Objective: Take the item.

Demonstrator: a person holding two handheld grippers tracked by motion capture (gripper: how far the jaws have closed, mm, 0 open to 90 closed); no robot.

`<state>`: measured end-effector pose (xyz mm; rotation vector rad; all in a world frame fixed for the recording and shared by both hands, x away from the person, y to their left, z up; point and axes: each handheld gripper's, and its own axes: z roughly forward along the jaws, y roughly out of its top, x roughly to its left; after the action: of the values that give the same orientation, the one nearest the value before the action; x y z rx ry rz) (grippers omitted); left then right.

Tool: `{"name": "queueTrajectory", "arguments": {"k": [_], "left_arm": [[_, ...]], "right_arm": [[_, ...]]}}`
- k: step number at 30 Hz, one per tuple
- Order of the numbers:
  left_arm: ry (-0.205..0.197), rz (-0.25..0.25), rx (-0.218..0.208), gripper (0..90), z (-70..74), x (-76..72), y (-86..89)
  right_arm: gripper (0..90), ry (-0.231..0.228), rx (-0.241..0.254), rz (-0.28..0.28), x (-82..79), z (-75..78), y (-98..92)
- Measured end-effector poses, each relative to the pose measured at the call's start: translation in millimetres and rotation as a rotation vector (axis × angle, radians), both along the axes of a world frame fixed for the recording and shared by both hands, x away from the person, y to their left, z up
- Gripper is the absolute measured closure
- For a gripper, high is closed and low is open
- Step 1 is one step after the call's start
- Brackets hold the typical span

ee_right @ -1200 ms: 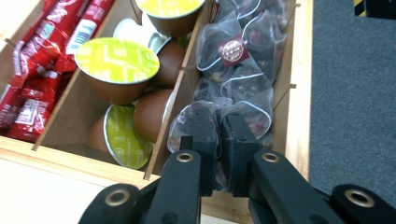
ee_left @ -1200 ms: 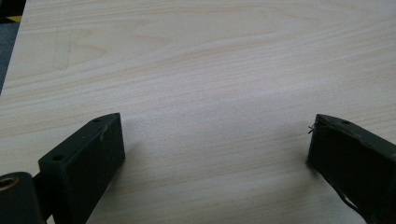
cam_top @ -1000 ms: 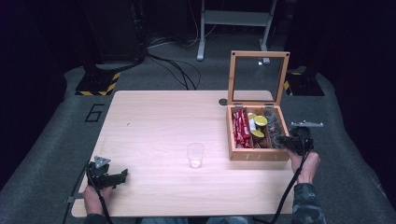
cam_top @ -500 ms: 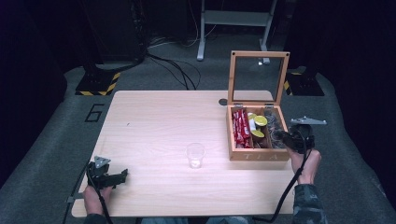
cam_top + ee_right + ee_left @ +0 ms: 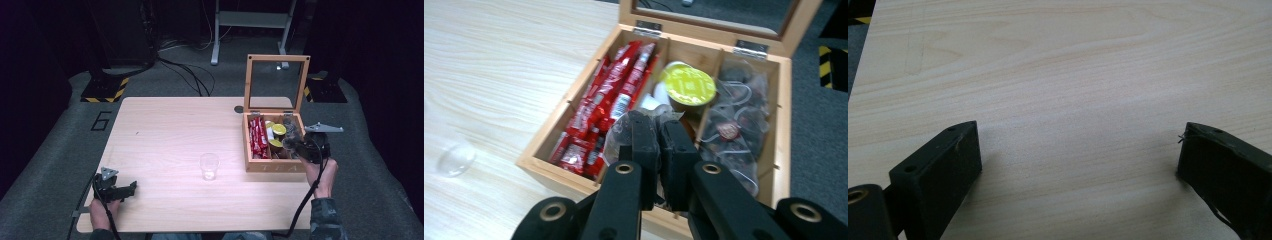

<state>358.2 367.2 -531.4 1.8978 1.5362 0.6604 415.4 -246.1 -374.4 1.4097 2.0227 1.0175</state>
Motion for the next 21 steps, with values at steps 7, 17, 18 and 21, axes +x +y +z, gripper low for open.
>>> {"name": "queueTrajectory", "arguments": {"k": [7,17,18,21], "left_arm": [[0.0,0.0,0.0,3.7,0.0,0.0,0.0],[0.0,0.0,-0.001,3.6,0.0,0.0,0.0],[0.0,0.0,0.0,3.7,0.0,0.0,0.0],[0.0,0.0,0.0,3.6,0.0,0.0,0.1]], "right_arm": [[86.6,-0.007,0.002,0.05,0.4,6.3,16.5],[86.6,-0.023,-0.012,0.114,-0.2,13.2,39.8],[86.6,-0.022,-0.012,0.116,-0.6,14.2,42.1],[86.6,-0.027,-0.011,0.136,-1.1,17.1,49.4]]}}
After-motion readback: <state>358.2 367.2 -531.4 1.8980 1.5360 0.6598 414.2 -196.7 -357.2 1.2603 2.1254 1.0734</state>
